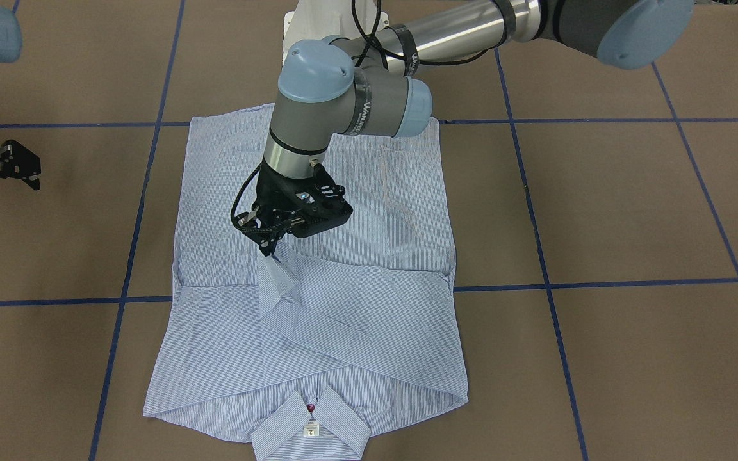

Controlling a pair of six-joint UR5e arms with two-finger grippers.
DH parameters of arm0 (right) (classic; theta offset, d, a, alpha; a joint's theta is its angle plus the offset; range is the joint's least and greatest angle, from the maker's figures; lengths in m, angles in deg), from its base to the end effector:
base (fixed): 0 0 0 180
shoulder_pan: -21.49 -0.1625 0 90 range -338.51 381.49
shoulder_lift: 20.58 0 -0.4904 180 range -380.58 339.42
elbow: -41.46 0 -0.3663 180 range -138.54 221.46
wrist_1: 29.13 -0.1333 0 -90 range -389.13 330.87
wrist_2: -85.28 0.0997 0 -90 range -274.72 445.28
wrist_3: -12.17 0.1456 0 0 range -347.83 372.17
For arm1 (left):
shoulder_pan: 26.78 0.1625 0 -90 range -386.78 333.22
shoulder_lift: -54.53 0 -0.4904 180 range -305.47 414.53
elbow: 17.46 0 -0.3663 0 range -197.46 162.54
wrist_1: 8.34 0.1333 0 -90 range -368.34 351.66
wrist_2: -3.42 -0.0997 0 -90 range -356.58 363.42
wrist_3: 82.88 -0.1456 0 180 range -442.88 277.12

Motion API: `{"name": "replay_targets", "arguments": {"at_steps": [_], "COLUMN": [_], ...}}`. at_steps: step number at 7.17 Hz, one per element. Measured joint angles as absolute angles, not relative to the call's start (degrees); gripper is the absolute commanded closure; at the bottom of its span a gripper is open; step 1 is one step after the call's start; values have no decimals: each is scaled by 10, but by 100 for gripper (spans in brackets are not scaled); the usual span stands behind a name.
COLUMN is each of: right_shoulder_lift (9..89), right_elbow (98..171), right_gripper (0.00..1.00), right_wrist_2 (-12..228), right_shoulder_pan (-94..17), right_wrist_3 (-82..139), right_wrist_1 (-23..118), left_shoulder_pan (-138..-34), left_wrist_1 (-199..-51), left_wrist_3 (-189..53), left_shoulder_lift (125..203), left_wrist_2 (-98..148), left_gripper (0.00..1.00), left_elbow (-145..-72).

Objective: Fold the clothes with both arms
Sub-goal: 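Lay the sleeve on the shirt front and open the left gripper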

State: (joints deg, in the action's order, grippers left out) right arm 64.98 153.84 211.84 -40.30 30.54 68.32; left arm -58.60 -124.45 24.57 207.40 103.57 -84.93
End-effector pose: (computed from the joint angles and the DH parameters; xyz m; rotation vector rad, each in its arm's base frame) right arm -0.1942 -0.4606 0.5634 0.0502 -0.7115 -0.2723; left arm 0.6968 -0.5591 0.1149 -0.0111 1.1912 -0.6559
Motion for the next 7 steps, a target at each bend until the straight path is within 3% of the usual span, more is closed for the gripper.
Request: {"name": "replay_targets", "arguments": {"at_steps": [1, 4, 7], "right_shoulder_lift": [648, 641, 636], "right_elbow": [1538, 1538, 1539], "right_gripper": [0, 0, 0], "right_wrist_2": [2118, 2120, 2132], "right_shoulder_pan": [-403, -403, -401], "right_wrist_3": [305, 306, 337], "right_wrist_1": [683, 683, 650], "left_shoulder_pan": [-573, -532, -522], "left_wrist_1": [-1258, -1302, -1299], "left_wrist_3": [249, 231, 198], "left_shoulder_lift": [2083, 2099, 2070], "left_wrist_2": [1023, 971, 956], "left_gripper": [3, 0, 1], "left_elbow": [-831, -808, -847]}}
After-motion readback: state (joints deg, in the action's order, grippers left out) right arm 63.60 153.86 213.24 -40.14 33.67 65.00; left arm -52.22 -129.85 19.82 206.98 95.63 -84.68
